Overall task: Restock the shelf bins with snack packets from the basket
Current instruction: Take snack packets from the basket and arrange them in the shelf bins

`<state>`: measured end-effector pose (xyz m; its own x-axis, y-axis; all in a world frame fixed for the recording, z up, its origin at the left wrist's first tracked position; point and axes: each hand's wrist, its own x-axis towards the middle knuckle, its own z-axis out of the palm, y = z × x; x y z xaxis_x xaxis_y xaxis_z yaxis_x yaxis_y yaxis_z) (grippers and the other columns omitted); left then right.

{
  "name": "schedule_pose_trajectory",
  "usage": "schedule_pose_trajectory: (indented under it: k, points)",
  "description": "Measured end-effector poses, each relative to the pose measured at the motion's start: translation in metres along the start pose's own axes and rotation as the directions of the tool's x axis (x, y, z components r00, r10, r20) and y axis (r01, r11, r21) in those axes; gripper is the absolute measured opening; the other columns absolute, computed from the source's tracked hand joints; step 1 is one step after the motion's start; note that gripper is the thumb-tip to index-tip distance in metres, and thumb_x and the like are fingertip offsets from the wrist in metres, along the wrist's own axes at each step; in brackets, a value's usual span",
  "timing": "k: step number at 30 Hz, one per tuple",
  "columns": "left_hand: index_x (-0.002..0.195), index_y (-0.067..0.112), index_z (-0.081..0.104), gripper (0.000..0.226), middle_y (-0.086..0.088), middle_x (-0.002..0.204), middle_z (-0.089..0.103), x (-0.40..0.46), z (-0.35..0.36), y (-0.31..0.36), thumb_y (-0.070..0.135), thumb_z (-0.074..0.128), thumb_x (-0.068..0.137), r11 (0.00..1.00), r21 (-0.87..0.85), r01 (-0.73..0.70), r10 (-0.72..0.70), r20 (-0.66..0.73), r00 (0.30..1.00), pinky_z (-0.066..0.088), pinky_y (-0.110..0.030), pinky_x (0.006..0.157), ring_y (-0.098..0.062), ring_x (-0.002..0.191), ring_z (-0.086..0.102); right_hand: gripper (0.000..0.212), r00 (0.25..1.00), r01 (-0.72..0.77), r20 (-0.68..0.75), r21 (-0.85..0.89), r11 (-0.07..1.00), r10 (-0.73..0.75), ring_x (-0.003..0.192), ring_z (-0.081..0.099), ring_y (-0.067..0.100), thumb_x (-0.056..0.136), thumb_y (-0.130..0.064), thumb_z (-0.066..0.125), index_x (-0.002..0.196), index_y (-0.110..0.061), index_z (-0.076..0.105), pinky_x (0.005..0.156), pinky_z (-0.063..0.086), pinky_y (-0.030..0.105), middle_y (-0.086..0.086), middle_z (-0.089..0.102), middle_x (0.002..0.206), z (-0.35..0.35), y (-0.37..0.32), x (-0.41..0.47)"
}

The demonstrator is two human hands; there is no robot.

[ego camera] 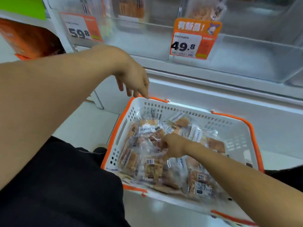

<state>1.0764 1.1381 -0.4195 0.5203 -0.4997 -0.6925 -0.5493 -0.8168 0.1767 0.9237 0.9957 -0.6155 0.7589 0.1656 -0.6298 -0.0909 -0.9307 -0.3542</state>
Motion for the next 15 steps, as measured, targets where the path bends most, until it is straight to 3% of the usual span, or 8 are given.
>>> schedule_pose_trajectory:
  k: [3,5,7,10,12,15]
  points:
    - [0.115,0.023,0.061,0.03,0.001,0.105,0.068,0.001,-0.004,0.01,0.044,0.059,0.094,0.999,-0.03,-0.042,0.041,-0.026,0.999,0.053,-0.035,0.084,-0.015,0.098,0.067,0.024,0.996,0.018,-0.09,0.058,0.998,-0.013,0.078,0.052,0.013,0.077,-0.02,0.085,0.078,-0.02,0.06,0.065,0.038,0.024,-0.008,0.057,0.083,0.011,0.0,-0.002]
    - [0.117,0.023,0.06,0.032,0.001,0.106,0.068,0.002,-0.005,0.012,0.045,0.059,0.094,0.999,-0.011,-0.043,0.043,-0.013,0.999,0.053,-0.035,0.084,-0.015,0.098,0.067,0.015,0.999,0.039,-0.03,0.019,0.999,-0.039,0.091,0.058,0.017,0.08,-0.02,0.082,0.089,-0.012,0.074,0.077,0.045,0.028,0.0,0.068,0.098,0.01,-0.003,-0.002]
    - [0.117,0.024,0.06,0.033,0.001,0.106,0.068,0.005,-0.007,0.014,0.046,0.058,0.094,0.999,0.01,-0.04,0.04,-0.011,0.999,0.054,-0.036,0.085,-0.015,0.097,0.067,0.016,0.997,0.064,0.053,-0.032,0.997,-0.062,0.097,0.062,0.021,0.085,-0.021,0.077,0.096,-0.008,0.077,0.083,0.05,0.032,0.006,0.071,0.105,0.013,-0.003,-0.001]
    - [0.117,0.024,0.06,0.032,0.001,0.106,0.067,0.007,-0.008,0.015,0.045,0.058,0.094,0.999,0.008,-0.054,0.054,-0.014,0.998,0.053,-0.038,0.09,-0.014,0.097,0.066,0.006,0.996,0.084,-0.017,0.0,0.997,-0.084,0.09,0.066,0.022,0.087,-0.015,0.074,0.085,-0.01,0.074,0.084,0.053,0.035,0.006,0.072,0.095,-0.002,0.011,-0.005]
    - [0.119,0.023,0.06,0.034,0.002,0.106,0.067,0.009,-0.009,0.014,0.045,0.06,0.093,0.998,0.02,-0.063,0.063,-0.008,0.998,0.054,-0.038,0.089,-0.013,0.097,0.066,0.011,0.996,0.071,-0.064,0.103,0.992,-0.065,0.085,0.069,0.023,0.089,-0.014,0.071,0.079,-0.016,0.067,0.08,0.059,0.042,0.004,0.07,0.091,-0.031,0.025,-0.014]
    - [0.131,0.022,0.054,0.052,0.001,0.113,0.064,0.009,-0.011,0.009,0.045,0.068,0.086,0.998,-0.01,-0.058,0.058,0.003,0.998,0.055,-0.036,0.088,-0.015,0.1,0.066,0.009,0.99,0.104,-0.134,0.442,0.891,-0.049,0.081,0.074,0.029,0.091,-0.004,0.068,0.089,-0.006,0.06,0.072,0.061,0.051,0.011,0.072,0.089,-0.086,0.033,-0.043]
